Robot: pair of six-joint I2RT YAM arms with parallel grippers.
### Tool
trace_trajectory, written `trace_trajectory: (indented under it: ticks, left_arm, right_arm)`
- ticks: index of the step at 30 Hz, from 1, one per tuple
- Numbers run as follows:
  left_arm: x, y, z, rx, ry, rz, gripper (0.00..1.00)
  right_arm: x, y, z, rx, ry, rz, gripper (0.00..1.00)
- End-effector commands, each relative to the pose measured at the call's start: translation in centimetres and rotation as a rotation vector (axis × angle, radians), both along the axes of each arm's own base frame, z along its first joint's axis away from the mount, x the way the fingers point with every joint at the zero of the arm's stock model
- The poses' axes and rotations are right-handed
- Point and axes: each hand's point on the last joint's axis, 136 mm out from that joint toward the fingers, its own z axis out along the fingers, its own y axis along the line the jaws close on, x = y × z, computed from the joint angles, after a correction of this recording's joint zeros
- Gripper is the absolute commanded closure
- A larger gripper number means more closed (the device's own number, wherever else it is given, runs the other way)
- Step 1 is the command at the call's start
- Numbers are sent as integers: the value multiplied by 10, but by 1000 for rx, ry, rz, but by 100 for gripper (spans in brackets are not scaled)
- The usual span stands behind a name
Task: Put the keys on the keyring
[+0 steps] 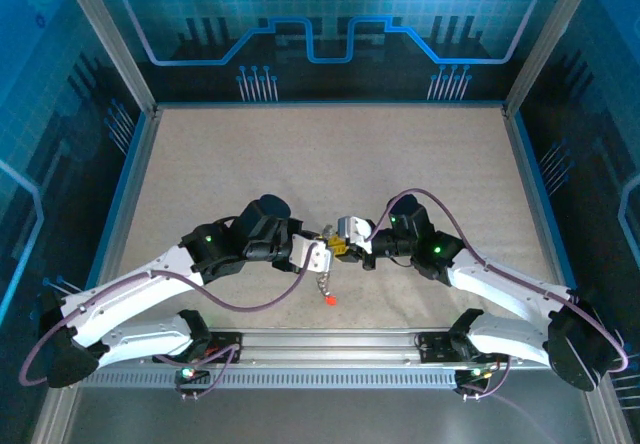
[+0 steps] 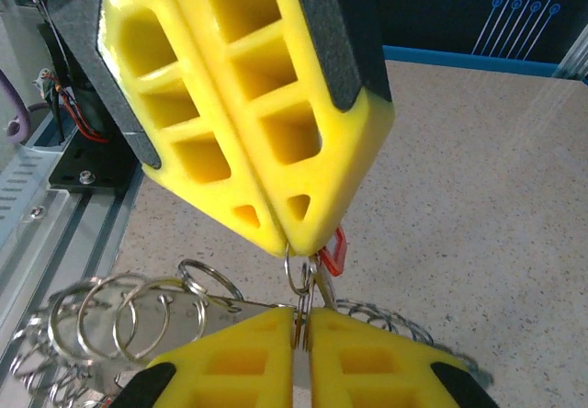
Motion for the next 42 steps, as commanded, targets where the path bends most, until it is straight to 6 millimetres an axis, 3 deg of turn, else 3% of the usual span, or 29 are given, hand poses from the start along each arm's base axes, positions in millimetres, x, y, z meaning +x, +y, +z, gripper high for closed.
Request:
trace_trajectory:
  ticks: [1,3,6,7,17,33,39,42]
  left_arm:
    - [1,-6,18,-41,-38,-17,100]
    - [1,-6,19,-49,-34,-15,100]
    - [1,-7,18,-52,-32,-14,100]
    - [1,-6,18,-48,-30,-12,100]
    - [6,11,-2,17,-46,37,100]
    - [9,4,-38,-50,-10,59,100]
    - [9,-1,-33,-121,-7,62,100]
    - [9,0,-26,-114,-24,51,100]
  right_arm:
    - [-3,2,5,27,20,24,86]
    - [-3,3,4,26,28,31,86]
    - [-4,4,2,23,38,34,100]
    - [-5,4,2,23,37,38,100]
    - [-3,-6,12,55,4,2,100]
    - [3,-14,34,177,35,-25,100]
    - [2,-13,20,124,52,-7,100]
    - [2,-15,8,82,44,-1,95]
